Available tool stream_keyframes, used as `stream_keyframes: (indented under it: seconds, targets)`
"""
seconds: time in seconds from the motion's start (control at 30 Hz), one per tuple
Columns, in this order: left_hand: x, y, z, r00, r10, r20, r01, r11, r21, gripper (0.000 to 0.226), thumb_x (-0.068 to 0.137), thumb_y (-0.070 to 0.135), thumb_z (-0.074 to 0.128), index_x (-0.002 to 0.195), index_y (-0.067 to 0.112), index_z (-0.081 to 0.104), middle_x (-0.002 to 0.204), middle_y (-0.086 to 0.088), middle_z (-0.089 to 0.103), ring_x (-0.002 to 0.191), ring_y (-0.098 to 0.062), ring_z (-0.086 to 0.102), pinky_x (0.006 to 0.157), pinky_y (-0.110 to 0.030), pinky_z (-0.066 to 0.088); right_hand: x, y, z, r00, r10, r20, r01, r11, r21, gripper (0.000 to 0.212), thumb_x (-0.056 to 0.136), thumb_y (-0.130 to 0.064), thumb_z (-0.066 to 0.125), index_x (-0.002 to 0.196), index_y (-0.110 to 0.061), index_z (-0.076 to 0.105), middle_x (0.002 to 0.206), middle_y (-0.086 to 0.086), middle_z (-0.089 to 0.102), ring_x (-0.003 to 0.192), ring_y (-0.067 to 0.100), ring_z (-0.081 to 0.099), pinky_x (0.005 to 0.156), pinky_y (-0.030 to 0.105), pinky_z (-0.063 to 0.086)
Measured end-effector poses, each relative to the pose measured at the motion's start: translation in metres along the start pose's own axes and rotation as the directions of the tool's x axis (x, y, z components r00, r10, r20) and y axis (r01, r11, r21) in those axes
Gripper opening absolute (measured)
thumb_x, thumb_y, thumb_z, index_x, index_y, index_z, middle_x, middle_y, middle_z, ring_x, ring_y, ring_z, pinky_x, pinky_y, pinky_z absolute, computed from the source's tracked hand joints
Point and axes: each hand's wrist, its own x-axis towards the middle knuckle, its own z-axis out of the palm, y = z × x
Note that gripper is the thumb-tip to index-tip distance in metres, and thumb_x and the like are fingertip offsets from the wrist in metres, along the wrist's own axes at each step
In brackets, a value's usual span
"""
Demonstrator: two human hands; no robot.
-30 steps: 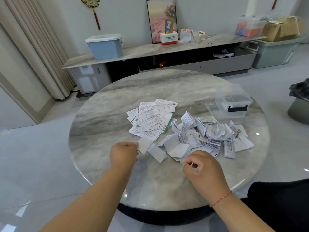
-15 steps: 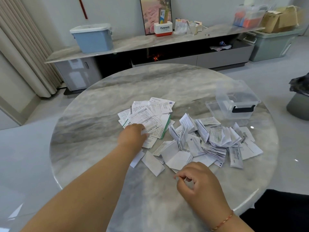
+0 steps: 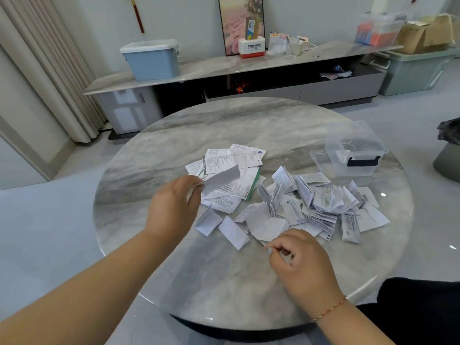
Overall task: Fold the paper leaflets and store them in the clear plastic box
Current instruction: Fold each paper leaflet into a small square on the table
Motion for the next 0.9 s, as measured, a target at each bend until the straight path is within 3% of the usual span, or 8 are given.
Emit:
stream_keyframes:
  seconds: [0.13,0.27,0.43,0.5,0.6,0.7,0.8,0.9]
  targets:
    - [-0.061,0.025,-0.027,0.965,0.262,0.029,-0.26,0.964,-0.048,0.013,0.082,0.018,0.051,0.093,0.019,0.059,0.082,0.001,0.07,0.074,-0.015,0.059,0.065,-0.025,0.045,-0.009,-0.006,-0.007,1.0,0.023,-0.006,-0.023,0.999,0.05,0.045,0.06,-0.022,0.064,0.101,-0.035,0.052,0.094,-0.021,0.054,0.088,-0.002,0.049,0.073,0.004,0.035]
    - [-0.126,0.042,-0.027,0.886,0.397,0.24,-0.37,0.916,-0.153,0.017,0.079,0.017,0.051,0.095,0.022,0.05,0.078,0.001,0.065,0.068,-0.018,0.059,0.067,-0.024,0.045,-0.027,-0.009,-0.014,0.959,-0.076,0.274,0.071,0.997,0.029,0.058,0.062,-0.02,0.074,0.107,-0.045,0.047,0.106,-0.025,0.051,0.104,-0.007,0.046,0.082,0.002,0.033]
    - [-0.158,0.051,-0.024,0.881,0.105,0.462,0.002,0.974,-0.225,0.009,0.084,0.032,0.044,0.093,0.033,0.044,0.076,0.01,0.063,0.062,-0.006,0.057,0.056,-0.021,0.047,-0.038,-0.001,-0.014,0.88,0.035,0.473,-0.04,0.999,0.001,0.035,0.073,-0.015,0.067,0.082,-0.047,0.055,0.088,-0.013,0.064,0.088,0.0,0.057,0.076,0.006,0.04]
    - [-0.157,0.053,-0.021,0.843,-0.064,0.534,0.223,0.945,-0.238,0.005,0.091,0.031,0.045,0.096,0.032,0.045,0.083,0.008,0.063,0.07,-0.009,0.06,0.067,-0.027,0.049,-0.039,0.001,-0.013,0.874,0.118,0.471,-0.112,0.993,-0.041,0.026,0.076,-0.026,0.07,0.088,-0.044,0.056,0.085,-0.012,0.063,0.078,0.0,0.057,0.075,0.012,0.044]
    - [-0.153,0.055,-0.014,0.88,-0.215,0.423,0.33,0.918,-0.22,0.024,0.089,0.017,0.057,0.108,0.03,0.047,0.094,0.012,0.058,0.083,-0.002,0.055,0.076,-0.012,0.042,-0.038,0.001,-0.009,0.888,0.214,0.407,-0.211,0.976,-0.051,0.039,0.078,-0.027,0.07,0.11,-0.037,0.051,0.069,-0.008,0.056,0.065,0.001,0.052,0.07,0.015,0.043]
    - [-0.155,0.057,-0.01,0.984,-0.033,0.173,0.056,0.989,-0.134,0.035,0.08,0.019,0.058,0.115,0.018,0.05,0.11,0.002,0.052,0.101,-0.013,0.048,0.091,-0.021,0.036,-0.039,-0.004,-0.001,0.905,0.249,0.345,-0.213,0.967,-0.139,0.063,0.078,-0.027,0.069,0.133,-0.028,0.036,0.068,-0.009,0.055,0.07,0.004,0.054,0.069,0.018,0.043]
    - [-0.17,0.066,-0.001,0.938,0.211,0.277,-0.197,0.977,-0.077,0.046,0.07,0.03,0.055,0.115,0.019,0.051,0.109,0.002,0.054,0.099,-0.018,0.05,0.084,-0.029,0.041,-0.043,-0.01,0.005,0.908,0.293,0.301,-0.22,0.941,-0.256,0.073,0.08,-0.031,0.065,0.139,-0.027,0.022,0.084,-0.006,0.062,0.086,0.015,0.06,0.076,0.025,0.046]
    - [-0.184,0.075,0.009,0.897,0.186,0.401,-0.194,0.981,-0.022,0.053,0.06,0.045,0.052,0.108,0.024,0.054,0.101,0.009,0.055,0.09,-0.013,0.05,0.075,-0.026,0.037,-0.051,-0.018,0.006,0.859,0.406,0.312,-0.341,0.908,-0.243,0.074,0.08,-0.031,0.063,0.14,-0.023,0.02,0.111,-0.001,0.061,0.102,0.018,0.059,0.083,0.025,0.046]
